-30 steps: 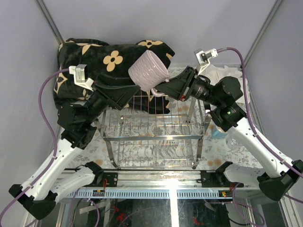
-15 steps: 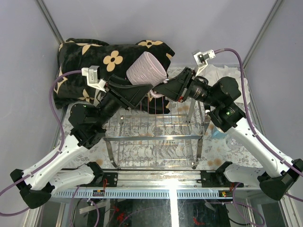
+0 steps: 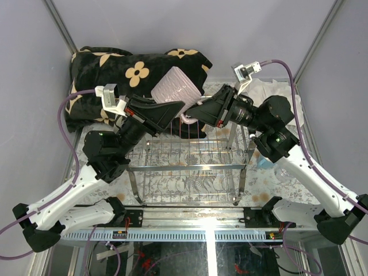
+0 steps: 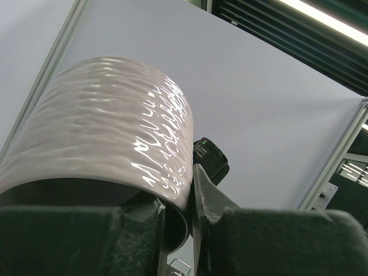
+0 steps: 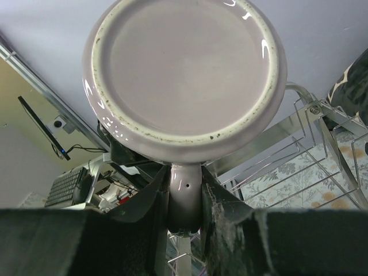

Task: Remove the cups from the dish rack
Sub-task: Place the cup at the center of the board.

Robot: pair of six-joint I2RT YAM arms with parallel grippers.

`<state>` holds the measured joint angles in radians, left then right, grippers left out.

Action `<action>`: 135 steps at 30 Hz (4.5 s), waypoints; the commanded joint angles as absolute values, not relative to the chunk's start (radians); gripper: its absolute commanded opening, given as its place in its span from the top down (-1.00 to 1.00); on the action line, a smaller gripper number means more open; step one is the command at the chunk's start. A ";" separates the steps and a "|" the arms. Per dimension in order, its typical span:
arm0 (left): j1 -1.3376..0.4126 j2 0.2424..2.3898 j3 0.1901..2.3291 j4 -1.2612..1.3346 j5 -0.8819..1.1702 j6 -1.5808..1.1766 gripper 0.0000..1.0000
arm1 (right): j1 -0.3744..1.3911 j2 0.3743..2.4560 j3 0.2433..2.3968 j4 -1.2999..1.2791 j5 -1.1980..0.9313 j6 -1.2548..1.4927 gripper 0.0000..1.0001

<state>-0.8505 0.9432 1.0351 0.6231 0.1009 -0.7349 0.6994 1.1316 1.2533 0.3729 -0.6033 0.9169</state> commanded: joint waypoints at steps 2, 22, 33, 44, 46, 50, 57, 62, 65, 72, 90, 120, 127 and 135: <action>-0.854 0.912 1.027 0.673 0.045 -0.715 1.00 | 0.695 1.076 1.272 0.543 -0.540 0.834 0.89; -0.855 0.755 1.115 0.422 -0.066 -0.538 1.00 | 0.695 1.006 1.223 0.460 -0.460 0.739 -0.28; -0.854 0.670 1.218 0.169 -0.327 -0.385 1.00 | 0.694 0.942 1.165 0.419 -0.457 0.687 -0.29; -0.855 0.648 1.252 0.032 -0.680 -0.250 1.00 | 0.695 0.876 1.103 0.397 -0.444 0.650 -0.31; -0.854 0.646 1.249 0.023 -0.754 -0.239 1.00 | 0.695 0.867 1.097 0.388 -0.443 0.643 -0.31; -0.855 0.645 1.255 -0.017 -0.895 -0.233 1.00 | 0.695 0.844 1.090 0.375 -0.441 0.620 -0.31; -0.855 0.646 1.253 -0.072 -1.052 -0.205 1.00 | 0.695 0.815 1.088 0.346 -0.421 0.581 -0.32; -0.854 0.643 1.242 -0.155 -1.154 -0.218 1.00 | 0.695 0.804 1.102 0.304 -0.383 0.537 -0.32; -0.855 0.639 1.218 -0.198 -1.196 -0.238 1.00 | 0.695 0.793 1.111 0.283 -0.356 0.500 -0.33; -0.854 0.707 1.207 -0.357 -1.188 -0.353 1.00 | 0.695 0.776 1.131 0.262 -0.360 0.445 -0.36; -0.555 0.775 1.066 -0.488 -0.903 -0.556 1.00 | 0.695 0.713 1.125 0.209 -0.338 0.414 -0.43; 0.078 0.809 0.823 -0.421 -0.285 -0.601 1.00 | 0.694 0.709 1.121 0.189 -0.315 0.390 -0.46; 0.253 0.890 0.761 -0.407 -0.061 -0.634 1.00 | 0.695 0.713 1.122 0.179 -0.301 0.382 -0.46; 0.264 1.008 0.740 -0.400 -0.042 -0.626 1.00 | 0.695 0.722 1.128 0.168 -0.289 0.377 -0.48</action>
